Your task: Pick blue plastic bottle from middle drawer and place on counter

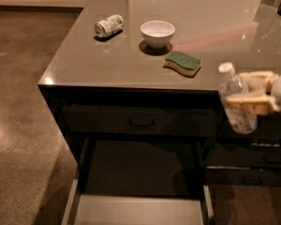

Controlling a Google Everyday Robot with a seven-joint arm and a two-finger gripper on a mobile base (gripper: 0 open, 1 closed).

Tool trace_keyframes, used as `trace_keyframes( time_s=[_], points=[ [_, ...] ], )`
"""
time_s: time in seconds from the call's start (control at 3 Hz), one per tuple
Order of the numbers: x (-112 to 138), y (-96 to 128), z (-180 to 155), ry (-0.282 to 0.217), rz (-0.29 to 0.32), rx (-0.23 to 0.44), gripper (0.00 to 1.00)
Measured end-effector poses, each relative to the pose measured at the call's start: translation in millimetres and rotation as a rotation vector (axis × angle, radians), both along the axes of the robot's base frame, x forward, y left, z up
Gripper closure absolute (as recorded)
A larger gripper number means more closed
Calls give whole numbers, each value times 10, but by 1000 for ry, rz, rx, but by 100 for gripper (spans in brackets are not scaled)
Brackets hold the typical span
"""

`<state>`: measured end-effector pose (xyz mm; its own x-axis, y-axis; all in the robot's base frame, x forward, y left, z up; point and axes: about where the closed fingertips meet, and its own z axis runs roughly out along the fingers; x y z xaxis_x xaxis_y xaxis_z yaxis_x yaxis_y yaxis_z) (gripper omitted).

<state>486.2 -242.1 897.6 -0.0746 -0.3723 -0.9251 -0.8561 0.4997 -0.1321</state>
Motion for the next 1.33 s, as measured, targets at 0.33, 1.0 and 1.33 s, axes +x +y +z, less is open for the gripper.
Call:
trace_keyframes(
  time_s=[0.33,1.0,1.33],
  points=[
    [277,-7,568,-6,-3,-67,100],
    [770,484,1506,-17,60,-165,100],
    [876,1171,1787,-32,170,-226,100]
  ],
)
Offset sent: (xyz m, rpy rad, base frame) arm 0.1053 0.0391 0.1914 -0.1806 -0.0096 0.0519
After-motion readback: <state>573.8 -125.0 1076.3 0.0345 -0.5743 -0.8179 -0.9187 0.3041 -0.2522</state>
